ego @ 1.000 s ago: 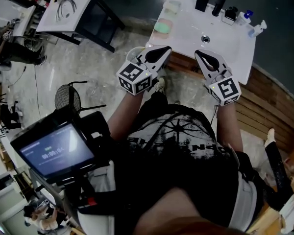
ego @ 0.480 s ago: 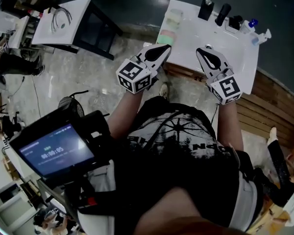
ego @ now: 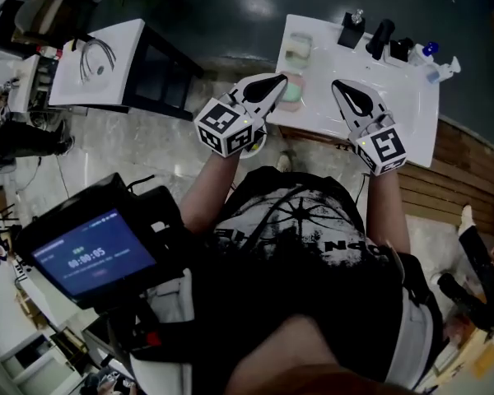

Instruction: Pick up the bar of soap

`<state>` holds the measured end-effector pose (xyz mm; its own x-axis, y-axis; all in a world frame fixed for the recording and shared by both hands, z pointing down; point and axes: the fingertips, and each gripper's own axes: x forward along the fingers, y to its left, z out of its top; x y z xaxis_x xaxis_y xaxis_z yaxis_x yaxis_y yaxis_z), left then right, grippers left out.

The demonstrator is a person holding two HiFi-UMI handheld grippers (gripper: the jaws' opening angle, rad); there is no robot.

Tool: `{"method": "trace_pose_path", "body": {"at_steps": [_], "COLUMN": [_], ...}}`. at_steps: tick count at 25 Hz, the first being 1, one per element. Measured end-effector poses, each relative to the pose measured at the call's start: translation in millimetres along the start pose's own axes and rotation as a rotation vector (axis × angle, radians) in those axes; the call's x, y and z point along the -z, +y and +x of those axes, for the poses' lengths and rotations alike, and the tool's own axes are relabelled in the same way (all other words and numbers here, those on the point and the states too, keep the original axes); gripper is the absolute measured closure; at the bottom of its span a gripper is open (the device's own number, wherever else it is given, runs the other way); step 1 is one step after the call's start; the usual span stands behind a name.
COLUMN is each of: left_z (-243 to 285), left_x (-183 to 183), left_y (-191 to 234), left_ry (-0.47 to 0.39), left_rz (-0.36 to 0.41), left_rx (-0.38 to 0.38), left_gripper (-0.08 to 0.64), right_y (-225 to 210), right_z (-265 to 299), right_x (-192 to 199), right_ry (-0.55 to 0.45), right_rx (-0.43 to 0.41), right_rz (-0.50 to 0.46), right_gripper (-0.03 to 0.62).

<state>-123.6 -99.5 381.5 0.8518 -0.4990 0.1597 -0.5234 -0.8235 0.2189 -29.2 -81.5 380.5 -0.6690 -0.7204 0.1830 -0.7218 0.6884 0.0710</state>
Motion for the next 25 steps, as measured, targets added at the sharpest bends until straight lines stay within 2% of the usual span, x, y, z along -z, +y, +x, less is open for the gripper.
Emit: {"method": "trace_pose_path", "body": {"at_steps": [7, 17, 21, 25], "left_z": [5.5, 8.7, 11.3, 19.2], "left_x": [0.5, 0.1, -2.7, -2.7], "left_y": [44.7, 37.3, 46.1, 55.2], "left_ry": [-0.004, -0.024, -0.028, -0.022], "left_rz": [0.001, 0.019, 0.049, 0.032], "left_rx": [0.051, 0.078, 0.072, 0.049], "left_gripper": [0.548, 0.548, 0.548, 0.548], "right_y": [-6.1, -8.8, -10.3, -15.7], "right_z": [40.1, 29.1, 40.8, 53.4], "right_x": [4.5, -5.1, -1.6, 5.0], "right_ry": [0.02, 0.049, 0.038, 0.075], "right_rx": [0.044, 0.09, 0.061, 0.01], "right_rz": [0.002, -0.019, -0.019, -0.022], "right_gripper": [0.577, 0.577, 0.577, 0.577]}}
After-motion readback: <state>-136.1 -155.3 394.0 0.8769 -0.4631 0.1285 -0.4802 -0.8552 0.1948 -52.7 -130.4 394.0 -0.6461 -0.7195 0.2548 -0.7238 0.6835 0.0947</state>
